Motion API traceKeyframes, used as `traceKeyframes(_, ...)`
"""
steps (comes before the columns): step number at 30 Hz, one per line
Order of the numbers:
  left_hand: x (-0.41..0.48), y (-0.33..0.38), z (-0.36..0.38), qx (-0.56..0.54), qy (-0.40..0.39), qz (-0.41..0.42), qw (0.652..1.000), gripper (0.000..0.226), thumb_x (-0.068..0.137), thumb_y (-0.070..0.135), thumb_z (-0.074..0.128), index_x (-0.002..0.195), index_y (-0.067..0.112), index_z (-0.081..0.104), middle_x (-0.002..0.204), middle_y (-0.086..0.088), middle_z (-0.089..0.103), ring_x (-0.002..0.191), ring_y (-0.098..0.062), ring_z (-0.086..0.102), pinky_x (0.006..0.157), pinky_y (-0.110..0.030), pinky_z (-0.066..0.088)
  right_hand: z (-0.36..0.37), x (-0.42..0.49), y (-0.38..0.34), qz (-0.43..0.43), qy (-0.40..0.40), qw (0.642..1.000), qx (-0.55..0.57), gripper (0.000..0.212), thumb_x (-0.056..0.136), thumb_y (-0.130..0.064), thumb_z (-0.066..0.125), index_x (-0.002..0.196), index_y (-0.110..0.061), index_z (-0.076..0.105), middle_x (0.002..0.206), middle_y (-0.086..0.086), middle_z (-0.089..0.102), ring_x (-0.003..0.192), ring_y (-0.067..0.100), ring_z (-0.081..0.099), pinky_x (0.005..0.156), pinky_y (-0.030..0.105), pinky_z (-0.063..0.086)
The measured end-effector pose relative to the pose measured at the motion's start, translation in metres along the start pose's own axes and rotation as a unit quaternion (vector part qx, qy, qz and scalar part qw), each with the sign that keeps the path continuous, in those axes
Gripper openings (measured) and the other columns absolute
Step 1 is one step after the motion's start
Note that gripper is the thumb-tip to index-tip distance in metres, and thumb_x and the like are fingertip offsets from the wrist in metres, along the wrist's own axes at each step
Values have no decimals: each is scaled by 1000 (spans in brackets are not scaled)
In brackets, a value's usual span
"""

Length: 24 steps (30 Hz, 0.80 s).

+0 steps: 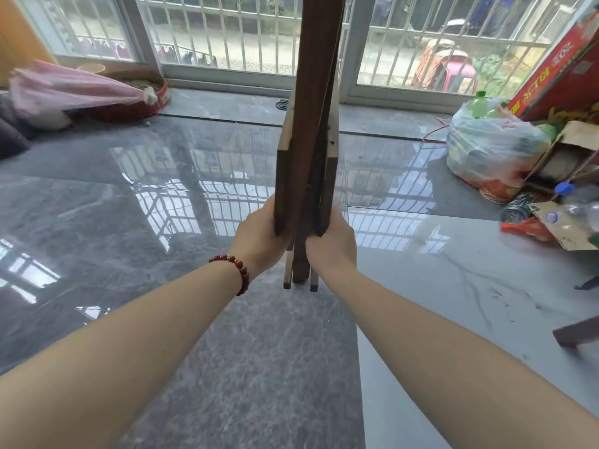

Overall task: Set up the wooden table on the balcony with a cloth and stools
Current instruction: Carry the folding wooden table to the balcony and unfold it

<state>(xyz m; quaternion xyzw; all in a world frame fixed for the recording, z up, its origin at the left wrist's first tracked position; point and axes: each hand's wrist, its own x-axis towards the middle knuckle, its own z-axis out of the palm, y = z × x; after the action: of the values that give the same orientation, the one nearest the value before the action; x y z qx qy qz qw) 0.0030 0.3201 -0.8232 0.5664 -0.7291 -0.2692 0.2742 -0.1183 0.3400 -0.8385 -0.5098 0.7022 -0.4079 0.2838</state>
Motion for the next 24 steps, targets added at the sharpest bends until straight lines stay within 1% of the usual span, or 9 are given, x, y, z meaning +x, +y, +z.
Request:
traceKeyframes(2,-8,2,0,0,-5,12,1000,9,92,24,50,98,30,45,69,14,56,62,-12,59,53,-26,46,-2,-7,2,-5,6,1000,7,22,82,-12,53,100,-24,55,89,-6,62,82,16,60,62,24,50)
traceKeyframes(6,-17,5,0,32,5,54,998,13,92,28,48,94,35,37,68,20,46,60,-7,51,49,-23,33,-11,-16,8,-26,3,1000,8,14,83,-17,52,93,-26,54,84,-6,63,79,15,59,69,34,53)
traceKeyframes(10,-18,6,4,17,25,51,998,8,93,29,47,93,31,40,69,22,42,60,2,45,49,-14,25,-16,-16,17,-49,-15,999,12,13,82,-23,57,91,-33,53,83,-13,62,81,7,59,71,30,53)
traceKeyframes(12,-19,1,7,-1,33,42,999,9,92,28,49,100,30,45,74,24,46,65,2,49,50,-10,30,-16,-16,22,-49,-35,998,21,16,83,-27,60,92,-37,52,85,-17,63,84,2,60,72,25,52)
traceKeyframes(14,-19,-11,12,-46,30,32,998,26,90,22,55,115,27,50,94,22,54,84,0,55,67,-8,43,-13,-13,27,-35,-59,997,28,20,83,-30,63,95,-41,51,87,-21,64,84,-2,59,73,21,50)
traceKeyframes(16,-21,-25,18,-78,17,23,997,45,87,18,59,129,27,46,117,12,54,104,-6,55,85,-27,54,-9,-12,34,-12,-74,997,23,26,82,-34,64,99,-45,47,88,-24,62,83,-2,58,74,21,48)
traceKeyframes(18,-24,-32,23,-89,9,19,996,52,85,15,59,133,28,42,120,10,54,106,-7,54,86,-37,55,-3,-12,41,7,-85,996,15,35,83,-34,63,110,-44,43,92,-23,60,83,1,56,73,23,48)
traceKeyframes(22,-24,-36,29,-92,2,-2,996,67,87,10,59,142,35,31,118,18,56,96,9,50,79,-19,52,10,-12,49,9,-76,997,-15,35,88,-29,54,119,-39,41,89,-21,55,83,11,56,67,25,48)
traceKeyframes(24,-23,-39,32,-85,-14,-13,996,73,87,10,59,145,35,23,116,20,55,100,5,50,76,-17,49,14,-11,51,22,-68,997,-19,30,87,-29,51,114,-39,43,87,-18,57,83,14,59,71,32,52)
